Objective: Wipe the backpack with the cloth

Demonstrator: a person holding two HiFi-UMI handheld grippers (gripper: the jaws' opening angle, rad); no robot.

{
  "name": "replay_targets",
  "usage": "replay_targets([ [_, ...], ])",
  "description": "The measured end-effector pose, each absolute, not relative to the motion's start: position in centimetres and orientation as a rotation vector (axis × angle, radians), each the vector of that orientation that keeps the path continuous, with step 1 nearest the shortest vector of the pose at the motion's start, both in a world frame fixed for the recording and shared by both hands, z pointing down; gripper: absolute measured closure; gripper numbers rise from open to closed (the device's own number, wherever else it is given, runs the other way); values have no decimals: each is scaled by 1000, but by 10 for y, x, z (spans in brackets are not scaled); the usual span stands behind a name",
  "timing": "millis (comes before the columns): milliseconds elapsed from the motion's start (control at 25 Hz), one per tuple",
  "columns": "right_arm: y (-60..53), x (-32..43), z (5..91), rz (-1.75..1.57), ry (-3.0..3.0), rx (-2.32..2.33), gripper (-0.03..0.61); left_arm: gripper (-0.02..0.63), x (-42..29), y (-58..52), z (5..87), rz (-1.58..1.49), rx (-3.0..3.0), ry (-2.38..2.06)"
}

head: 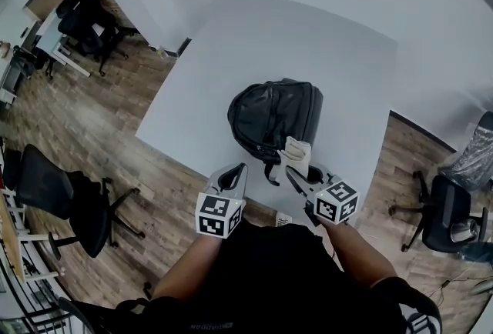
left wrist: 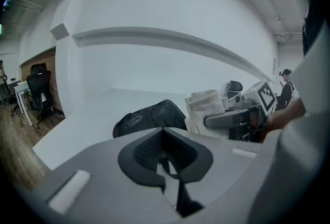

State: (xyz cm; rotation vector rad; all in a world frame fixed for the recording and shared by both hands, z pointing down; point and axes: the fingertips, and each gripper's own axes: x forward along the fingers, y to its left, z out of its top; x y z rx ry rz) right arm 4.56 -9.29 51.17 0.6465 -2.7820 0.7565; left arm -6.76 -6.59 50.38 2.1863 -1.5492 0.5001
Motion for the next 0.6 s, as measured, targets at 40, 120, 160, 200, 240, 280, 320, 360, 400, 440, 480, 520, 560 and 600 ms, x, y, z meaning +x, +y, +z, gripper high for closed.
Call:
replay_targets([
  [40, -96, 44, 511, 758, -2781, 664, 485, 607, -70, -70, 504, 503, 2193, -1537],
  [120, -103, 40, 507, 764, -2778, 706, 485, 607, -75, -78, 505, 508, 2213, -1509],
  [160, -106, 36, 505, 766, -2777, 728, 485, 607, -79, -82, 505, 508, 2225, -1494],
  [200, -108, 32, 502, 766, -2777, 748, 485, 607, -83, -85, 504, 506, 2237, -1481],
  [240, -112, 26, 499, 762, -2778, 764, 485, 607, -88, -90, 502, 502, 2248, -1471],
  [280, -116, 20, 496, 757, -2779, 778, 485, 607, -93, -94, 502, 498, 2258, -1463],
  [320, -120, 14, 494, 753, -2778, 793, 485, 607, -98, -99, 502, 493, 2265, -1455],
  [360, -125, 8, 493, 754, -2776, 807, 485, 606, -102, -103, 502, 489, 2273, -1446],
  [400, -129, 2, 492, 759, -2771, 822, 485, 607, -107, -107, 503, 486, 2281, -1436],
  [440, -133, -4, 492, 764, -2764, 834, 485, 607, -111, -109, 504, 483, 2288, -1424],
  [480, -137, -11, 492, 767, -2756, 844, 485, 607, -115, -112, 506, 479, 2294, -1411],
  [520, -141, -18, 491, 764, -2747, 851, 485, 607, -119, -115, 508, 475, 2298, -1399],
  [560, -145, -25, 492, 757, -2738, 856, 485, 607, -123, -118, 509, 471, 2299, -1389],
  [600, -150, -33, 492, 749, -2729, 858, 485, 607, -127, -121, 511, 467, 2301, -1379],
])
